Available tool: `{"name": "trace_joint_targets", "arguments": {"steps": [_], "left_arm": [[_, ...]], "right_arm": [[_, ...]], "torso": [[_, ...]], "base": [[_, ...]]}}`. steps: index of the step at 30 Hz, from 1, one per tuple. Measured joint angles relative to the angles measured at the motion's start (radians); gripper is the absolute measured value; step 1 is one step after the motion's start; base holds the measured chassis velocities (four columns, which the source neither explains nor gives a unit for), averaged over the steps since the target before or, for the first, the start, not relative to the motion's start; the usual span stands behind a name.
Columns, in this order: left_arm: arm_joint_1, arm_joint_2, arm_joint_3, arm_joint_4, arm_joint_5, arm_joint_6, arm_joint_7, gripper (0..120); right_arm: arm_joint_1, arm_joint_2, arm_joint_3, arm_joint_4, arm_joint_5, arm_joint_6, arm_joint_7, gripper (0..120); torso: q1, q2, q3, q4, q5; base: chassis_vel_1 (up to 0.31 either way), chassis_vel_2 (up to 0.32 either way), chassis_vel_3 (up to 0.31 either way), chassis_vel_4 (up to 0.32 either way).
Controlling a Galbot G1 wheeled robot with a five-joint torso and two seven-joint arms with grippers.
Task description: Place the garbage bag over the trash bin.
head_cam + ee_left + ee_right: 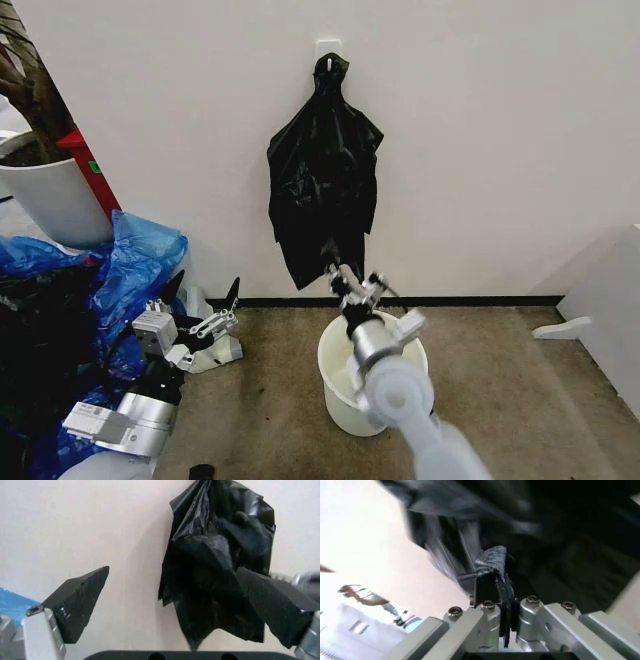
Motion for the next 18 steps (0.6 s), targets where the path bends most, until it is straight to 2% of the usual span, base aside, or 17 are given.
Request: {"name": "trace_joint_targets", "arguments": {"steps": [6,12,18], "left_arm": [[-0.003,0.007,0.003,0.004,0.000,0.008,-0.002,100],[-0.010,0.014,0.008,0.005,-0.001,0.015,-0.003,100],[-0.039,0.075,0.003,0.006,-0.039,0.043,-0.015,100]], "right_arm": [[0.071,-0.079,0.018,0.063,0.031,-0.055,-0.056,0],[0.067,-0.089,0.010,0.062,0.026,-0.065,-0.061,0],[0.044,-0.083,-0.005,0.027,-0.001,-0.067,-0.064,0]], "torso": [[0.000,0.000,0.000,-0.0001,-0.0002],[0.000,0.000,0.000,-0.0001,-0.0002],[0.000,0.000,0.000,-0.0002,-0.0003]], "base": [[0.000,0.000,0.000,0.000],[0.000,0.000,0.000,0.000],[0.000,0.000,0.000,0.000]]}}
